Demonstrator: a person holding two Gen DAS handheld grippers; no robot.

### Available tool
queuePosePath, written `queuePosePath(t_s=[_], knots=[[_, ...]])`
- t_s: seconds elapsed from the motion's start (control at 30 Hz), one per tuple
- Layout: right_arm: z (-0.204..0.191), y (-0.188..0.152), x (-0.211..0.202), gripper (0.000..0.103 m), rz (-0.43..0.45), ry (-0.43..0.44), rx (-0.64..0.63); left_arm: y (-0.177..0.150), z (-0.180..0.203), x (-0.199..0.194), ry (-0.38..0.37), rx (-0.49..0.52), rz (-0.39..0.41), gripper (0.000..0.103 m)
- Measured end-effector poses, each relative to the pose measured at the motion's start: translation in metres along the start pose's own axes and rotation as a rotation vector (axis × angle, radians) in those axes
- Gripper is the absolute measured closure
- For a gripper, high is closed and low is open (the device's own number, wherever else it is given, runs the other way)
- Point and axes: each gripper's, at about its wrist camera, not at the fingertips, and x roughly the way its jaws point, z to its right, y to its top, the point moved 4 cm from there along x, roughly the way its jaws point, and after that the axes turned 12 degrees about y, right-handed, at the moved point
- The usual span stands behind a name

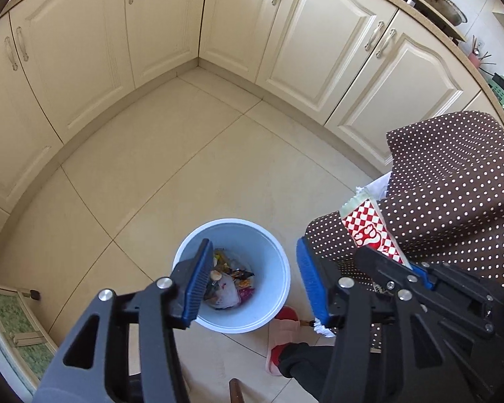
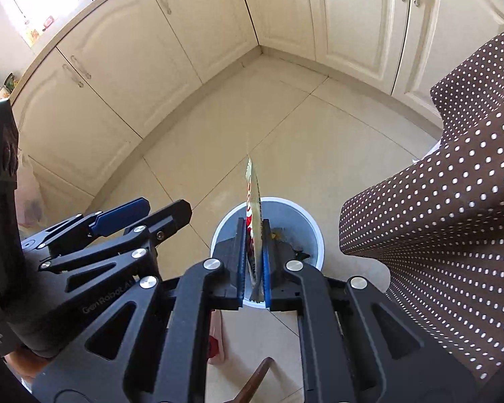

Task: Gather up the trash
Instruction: 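Carry the peel and wrapper over the blue bucket and open both grippers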

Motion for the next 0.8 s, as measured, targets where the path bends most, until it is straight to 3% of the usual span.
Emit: queuePosePath(t_s=[0.33,0.73,0.8], knots=[[-0.001,0.001,0.01,0.095,-0.008,0.008,-0.008,0.0,-0.02,-0.004,0.053,-0.019,0.016,0.052],[-0.015,0.008,0.015,0.093,0.006,0.013,-0.017,0.001,-0.041,-0.007,0.058,-0.052,0.015,0.052],[-0.016,0.009,0.013,0.089,0.012,0.014,-0.016,0.001,-0.042,-0.01,0.057,-0.053,0.018,0.052]])
